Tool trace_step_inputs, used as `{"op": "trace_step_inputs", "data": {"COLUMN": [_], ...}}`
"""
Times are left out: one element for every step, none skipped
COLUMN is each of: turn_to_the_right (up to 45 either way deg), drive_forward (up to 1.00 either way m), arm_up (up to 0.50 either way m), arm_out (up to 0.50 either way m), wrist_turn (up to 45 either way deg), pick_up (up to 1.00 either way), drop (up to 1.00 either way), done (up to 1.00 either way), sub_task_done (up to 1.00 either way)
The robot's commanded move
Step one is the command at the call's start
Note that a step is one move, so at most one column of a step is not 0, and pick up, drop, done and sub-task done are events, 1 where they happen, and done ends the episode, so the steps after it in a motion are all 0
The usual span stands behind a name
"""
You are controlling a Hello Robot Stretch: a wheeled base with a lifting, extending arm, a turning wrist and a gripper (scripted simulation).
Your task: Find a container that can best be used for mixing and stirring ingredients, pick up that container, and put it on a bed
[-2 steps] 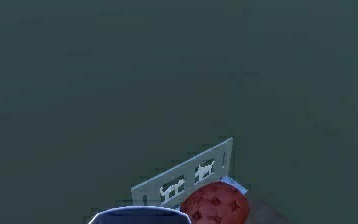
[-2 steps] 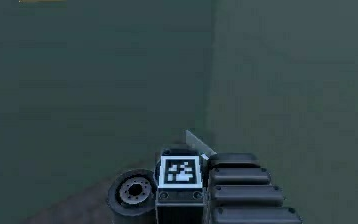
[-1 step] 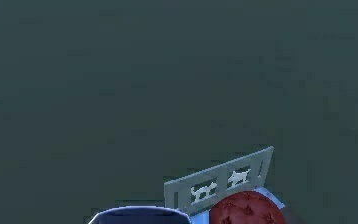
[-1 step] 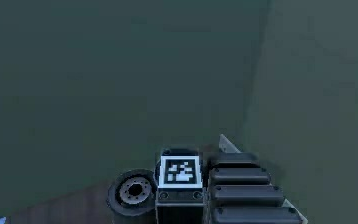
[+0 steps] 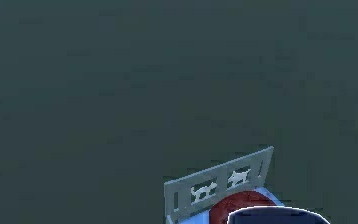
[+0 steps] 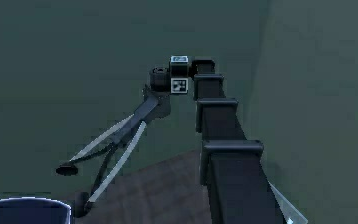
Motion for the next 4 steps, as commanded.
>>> {"op": "trace_step_inputs", "data": {"turn_to_the_right": [0.0,0.0,0.0,0.0], "drive_forward": [0.0,0.0,0.0,0.0], "arm_up": [0.0,0.0,-0.4,-0.32], "arm_out": [0.0,0.0,0.0,0.0], "wrist_turn": [45.0,39.0,0.0,0.0], "pick_up": [0.0,0.0,0.0,0.0], "drop": [0.0,0.0,0.0,0.0], "done": [0.0,0.0,0.0,0.0], "sub_task_done": [0.0,0.0,0.0,0.0]}}
